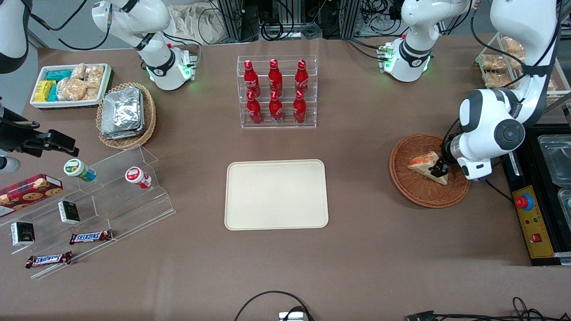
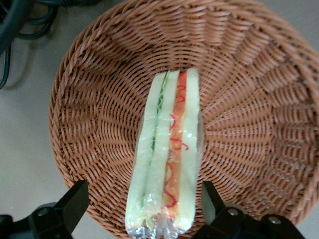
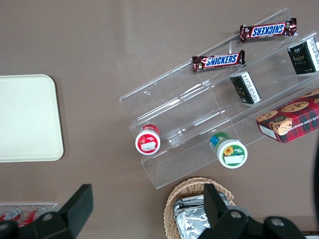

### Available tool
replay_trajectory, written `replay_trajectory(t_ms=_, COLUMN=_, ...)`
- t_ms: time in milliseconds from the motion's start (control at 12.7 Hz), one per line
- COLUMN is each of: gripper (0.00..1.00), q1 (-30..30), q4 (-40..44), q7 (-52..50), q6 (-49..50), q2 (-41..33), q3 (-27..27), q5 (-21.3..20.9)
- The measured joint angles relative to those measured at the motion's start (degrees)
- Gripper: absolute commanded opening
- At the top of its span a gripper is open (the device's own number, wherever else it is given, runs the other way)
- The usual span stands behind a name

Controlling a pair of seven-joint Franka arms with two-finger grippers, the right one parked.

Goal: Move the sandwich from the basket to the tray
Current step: 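Lower the left gripper and close it on the sandwich, then lift the sandwich and carry it toward the beige tray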

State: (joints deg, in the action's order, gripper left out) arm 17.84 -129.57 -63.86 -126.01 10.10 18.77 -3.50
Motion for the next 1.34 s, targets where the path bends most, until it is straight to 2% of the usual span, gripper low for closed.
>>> replay_trajectory(t_ms=472, gripper=1.0, q1=-0.1, q4=-0.9, q7=-0.1, q6=-4.2, q2=2.5, q3=0.3, q5=0.0)
replay_trajectory(t_ms=551, gripper=0.96, q1=-0.2, q4=-0.9, q7=-0.1, q6=-4.9, q2=3.4, q3=0.4, q5=0.0)
replay_trajectory(t_ms=629, gripper=0.71, q1=-0.2, q4=-0.9, q7=-0.1, q6=-5.4, q2=4.0, q3=0.5, q5=0.0)
replay_trajectory(t_ms=708, gripper=0.34, q1=-0.2, q4=-0.9, q7=-0.2, q6=-5.7, q2=4.4, q3=0.5, q5=0.0)
replay_trajectory(t_ms=787, gripper=0.13, q1=-0.2, q4=-0.8, q7=-0.6, q6=-5.9, q2=4.4, q3=0.5, q5=0.0)
replay_trajectory(t_ms=865, gripper=0.0, q1=-0.2, q4=-0.6, q7=-1.0, q6=-6.0, q2=4.4, q3=0.5, q5=0.0)
replay_trajectory(t_ms=1180, gripper=0.0, q1=-0.2, q4=0.8, q7=-1.7, q6=-5.7, q2=4.2, q3=0.5, q5=0.0)
replay_trajectory(t_ms=1337, gripper=0.0, q1=-0.2, q4=4.2, q7=-2.1, q6=-1.5, q2=4.0, q3=0.8, q5=0.0)
